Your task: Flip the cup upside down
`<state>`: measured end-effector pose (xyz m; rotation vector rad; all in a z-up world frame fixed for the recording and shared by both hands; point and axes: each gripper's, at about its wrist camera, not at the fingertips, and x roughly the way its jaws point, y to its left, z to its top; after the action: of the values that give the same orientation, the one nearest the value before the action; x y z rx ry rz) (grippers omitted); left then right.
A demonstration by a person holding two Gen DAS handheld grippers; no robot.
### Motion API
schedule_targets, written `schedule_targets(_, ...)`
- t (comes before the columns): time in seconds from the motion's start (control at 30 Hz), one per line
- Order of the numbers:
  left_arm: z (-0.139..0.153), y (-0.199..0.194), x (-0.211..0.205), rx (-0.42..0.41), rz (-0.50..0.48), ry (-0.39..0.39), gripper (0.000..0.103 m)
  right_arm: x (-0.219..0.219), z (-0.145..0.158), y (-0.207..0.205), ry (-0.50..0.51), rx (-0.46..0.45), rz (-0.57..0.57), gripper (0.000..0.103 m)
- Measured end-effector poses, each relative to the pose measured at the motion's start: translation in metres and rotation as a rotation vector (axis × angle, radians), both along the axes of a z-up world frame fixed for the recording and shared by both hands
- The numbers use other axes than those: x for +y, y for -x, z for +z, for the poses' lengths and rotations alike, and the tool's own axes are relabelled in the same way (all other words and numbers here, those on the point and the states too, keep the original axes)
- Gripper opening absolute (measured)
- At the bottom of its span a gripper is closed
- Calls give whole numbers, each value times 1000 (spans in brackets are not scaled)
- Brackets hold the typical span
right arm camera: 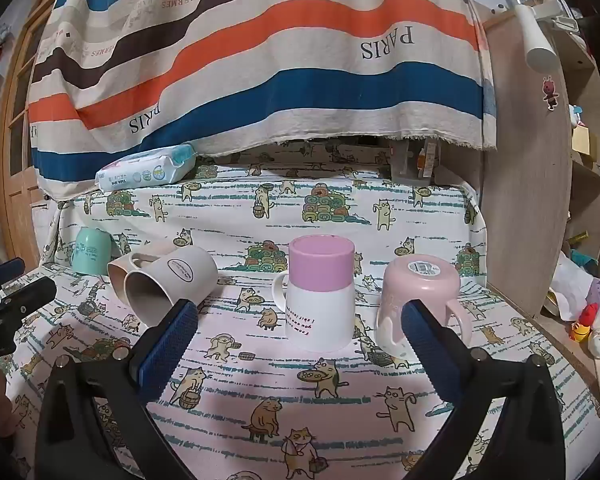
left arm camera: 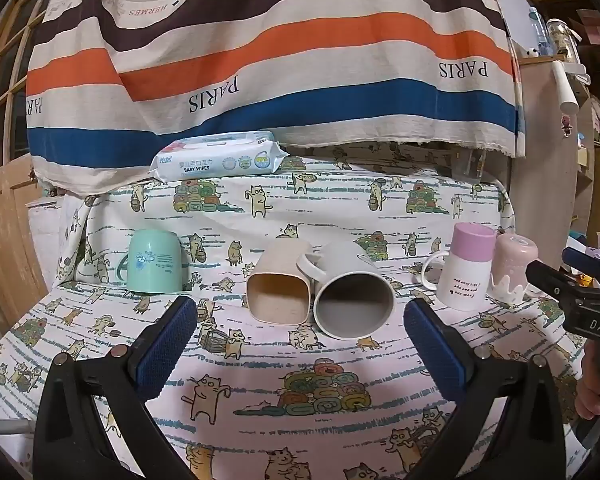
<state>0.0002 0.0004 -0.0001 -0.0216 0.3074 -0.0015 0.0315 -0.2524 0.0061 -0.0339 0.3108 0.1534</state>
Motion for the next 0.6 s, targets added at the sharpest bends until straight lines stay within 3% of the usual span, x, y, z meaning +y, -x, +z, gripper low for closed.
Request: schedule_targets(0.6,0,0,0,-2,2,-4,103,0,0,0,-1,-1,0,102)
